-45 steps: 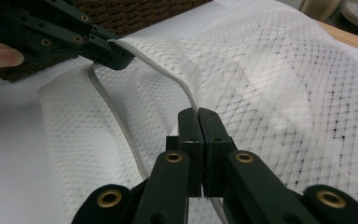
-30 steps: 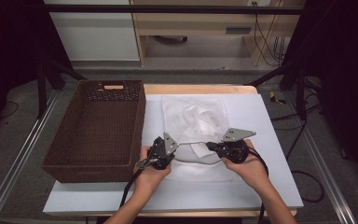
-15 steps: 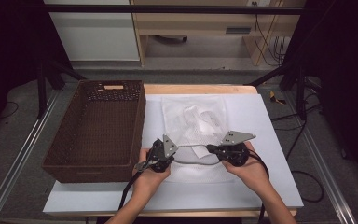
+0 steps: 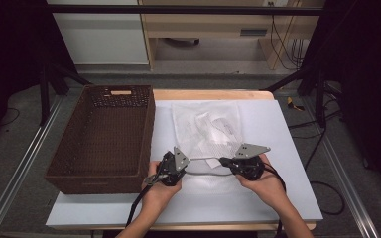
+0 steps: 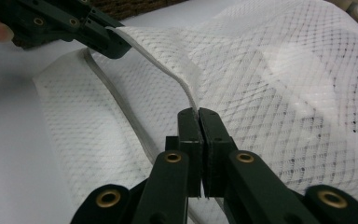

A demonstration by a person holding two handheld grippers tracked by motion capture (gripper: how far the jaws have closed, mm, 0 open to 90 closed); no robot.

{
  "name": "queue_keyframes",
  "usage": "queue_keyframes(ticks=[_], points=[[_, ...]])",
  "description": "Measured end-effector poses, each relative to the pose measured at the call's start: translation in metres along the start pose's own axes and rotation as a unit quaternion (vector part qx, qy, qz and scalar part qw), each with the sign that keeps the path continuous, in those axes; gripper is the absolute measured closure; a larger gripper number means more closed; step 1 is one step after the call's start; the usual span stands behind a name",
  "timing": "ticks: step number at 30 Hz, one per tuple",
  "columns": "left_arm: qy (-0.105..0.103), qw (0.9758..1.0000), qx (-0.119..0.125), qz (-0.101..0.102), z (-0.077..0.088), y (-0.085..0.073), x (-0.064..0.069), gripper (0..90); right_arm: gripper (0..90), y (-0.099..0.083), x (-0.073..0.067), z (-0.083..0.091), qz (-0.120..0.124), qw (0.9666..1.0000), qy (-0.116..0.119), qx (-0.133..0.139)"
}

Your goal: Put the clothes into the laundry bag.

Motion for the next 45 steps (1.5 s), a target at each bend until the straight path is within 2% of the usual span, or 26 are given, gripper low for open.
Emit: queue_keyframes(ticks=[10, 18, 21, 22, 23, 29, 37, 45], points=[[-0.003, 1.0000, 0.000, 0.008, -0.002, -0.007, 0.001, 82.0, 88.0, -0.005, -0.003, -0.002, 0.000, 1.0000, 0.003, -0.002], [-0.015, 0.9997, 0.003, 0.018, 0.003, -0.013, 0.002, 71.2, 86.7, -0.008, -0.005, -0.005, 0.005, 0.9999, 0.007, -0.011], [-0.026, 0.9990, 0.002, 0.037, 0.005, -0.014, 0.003, 66.7, 85.0, -0.010, -0.006, -0.006, 0.008, 0.9998, 0.010, -0.016], [-0.030, 0.9990, -0.001, 0.034, 0.007, -0.014, 0.003, 65.9, 84.6, -0.010, -0.007, -0.007, 0.009, 0.9998, 0.011, -0.017], [-0.031, 0.9988, 0.006, 0.038, 0.008, -0.014, 0.005, 65.4, 84.6, -0.011, -0.007, -0.008, 0.009, 0.9997, 0.013, -0.019], [-0.044, 0.9984, 0.015, 0.031, 0.019, -0.013, 0.013, 61.8, 84.0, -0.015, -0.010, -0.010, 0.018, 0.9992, 0.018, -0.030], [-0.047, 0.9977, 0.026, 0.040, 0.022, -0.012, 0.015, 60.1, 81.0, -0.027, -0.014, -0.019, 0.030, 0.9968, 0.026, -0.070], [-0.053, 0.9967, 0.035, 0.051, 0.021, -0.011, 0.015, 55.7, 73.6, -0.032, -0.016, -0.021, 0.031, 0.9963, 0.033, -0.073]])
Point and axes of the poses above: each handheld gripper's, and its own axes: z roughly backward along the jaws, y roughly out of its top, x roughly to its right, the point moved 4 cm from there along -z, roughly forward along the jaws, and after that the axes turned 15 degrees about z, right-handed, at the moved point
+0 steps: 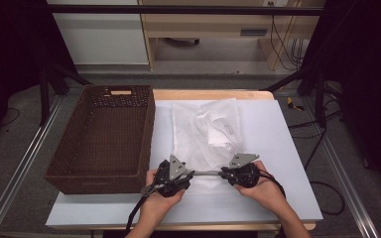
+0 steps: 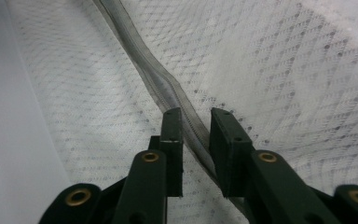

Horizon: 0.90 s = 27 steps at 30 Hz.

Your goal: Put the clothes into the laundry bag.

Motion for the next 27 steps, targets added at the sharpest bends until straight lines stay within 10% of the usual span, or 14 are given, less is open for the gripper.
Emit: queue_keyframes(ticks=[27], points=[[-0.019, 0.9980, 0.022, 0.056, 0.017, 0.020, -0.003, 21.1, 9.8, 0.023, 0.010, 0.033, -0.017, 0.9933, -0.091, 0.069]])
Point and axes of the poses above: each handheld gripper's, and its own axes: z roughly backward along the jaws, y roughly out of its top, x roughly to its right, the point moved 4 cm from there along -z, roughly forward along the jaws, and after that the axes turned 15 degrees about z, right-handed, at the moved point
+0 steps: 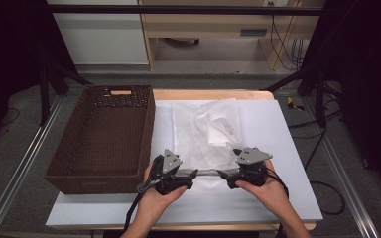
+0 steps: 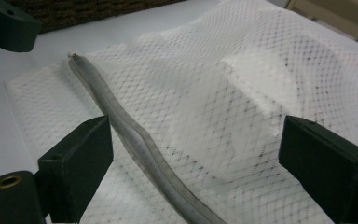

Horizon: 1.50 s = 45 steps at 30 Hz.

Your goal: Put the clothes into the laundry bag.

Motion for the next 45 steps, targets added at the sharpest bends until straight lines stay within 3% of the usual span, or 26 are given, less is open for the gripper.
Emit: queue_keyframes(ticks=[12, 19, 27, 34, 45], points=[[-0.021, 0.9997, 0.011, 0.005, 0.019, 0.012, 0.005, 12.4, 6.5, 0.006, 0.012, 0.010, -0.031, 0.9977, -0.059, 0.012], [-0.020, 0.9995, 0.018, 0.015, 0.028, 0.017, 0.000, 9.8, 5.9, 0.005, 0.025, 0.018, -0.071, 0.9914, -0.107, 0.024], [-0.022, 0.9995, 0.019, 0.013, 0.038, 0.020, -0.004, 8.6, 5.9, -0.004, 0.038, 0.026, -0.109, 0.9852, -0.130, 0.028], [-0.016, 0.9991, 0.034, 0.020, 0.052, 0.028, -0.017, 7.8, 6.7, -0.010, 0.046, 0.031, -0.125, 0.9811, -0.146, 0.026], [0.003, 0.9979, 0.053, 0.036, 0.071, 0.038, -0.044, 6.6, 6.8, -0.031, 0.063, 0.039, -0.153, 0.9706, -0.186, 0.004]])
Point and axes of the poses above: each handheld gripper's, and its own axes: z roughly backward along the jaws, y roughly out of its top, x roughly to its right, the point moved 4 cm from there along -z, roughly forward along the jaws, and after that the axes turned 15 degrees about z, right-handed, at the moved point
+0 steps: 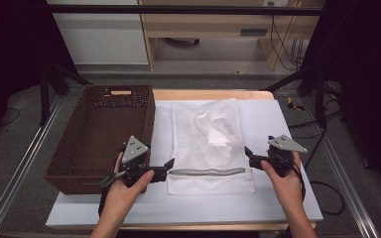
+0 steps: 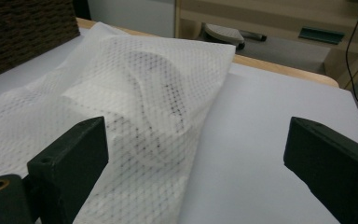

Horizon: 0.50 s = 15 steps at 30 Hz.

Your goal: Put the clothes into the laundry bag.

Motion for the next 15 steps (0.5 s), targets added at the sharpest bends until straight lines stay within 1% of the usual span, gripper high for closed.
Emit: queue_keyframes(ticks=[5, 8, 10, 12, 13, 15], points=[[0.017, 0.9998, 0.008, 0.004, 0.008, 0.006, -0.015, 6.5, 6.8, -0.007, 0.010, 0.000, -0.010, 0.9998, -0.013, -0.008], [0.023, 0.9996, 0.011, 0.011, 0.011, 0.008, -0.024, 6.4, 6.9, -0.011, 0.015, 0.000, -0.018, 0.9995, -0.020, -0.013], [0.031, 0.9993, 0.013, 0.015, 0.013, 0.009, -0.031, 6.4, 6.9, -0.013, 0.019, 0.001, -0.022, 0.9994, -0.024, -0.014], [0.048, 0.9986, 0.018, 0.015, 0.017, 0.011, -0.040, 6.4, 6.9, -0.015, 0.021, 0.001, -0.024, 0.9992, -0.026, -0.016], [0.055, 0.9981, 0.020, 0.019, 0.019, 0.012, -0.045, 6.4, 6.9, -0.016, 0.022, 0.001, -0.026, 0.9991, -0.027, -0.017], [0.062, 0.9974, 0.024, 0.028, 0.023, 0.014, -0.054, 6.4, 6.8, -0.018, 0.024, 0.001, -0.029, 0.9990, -0.029, -0.019]])
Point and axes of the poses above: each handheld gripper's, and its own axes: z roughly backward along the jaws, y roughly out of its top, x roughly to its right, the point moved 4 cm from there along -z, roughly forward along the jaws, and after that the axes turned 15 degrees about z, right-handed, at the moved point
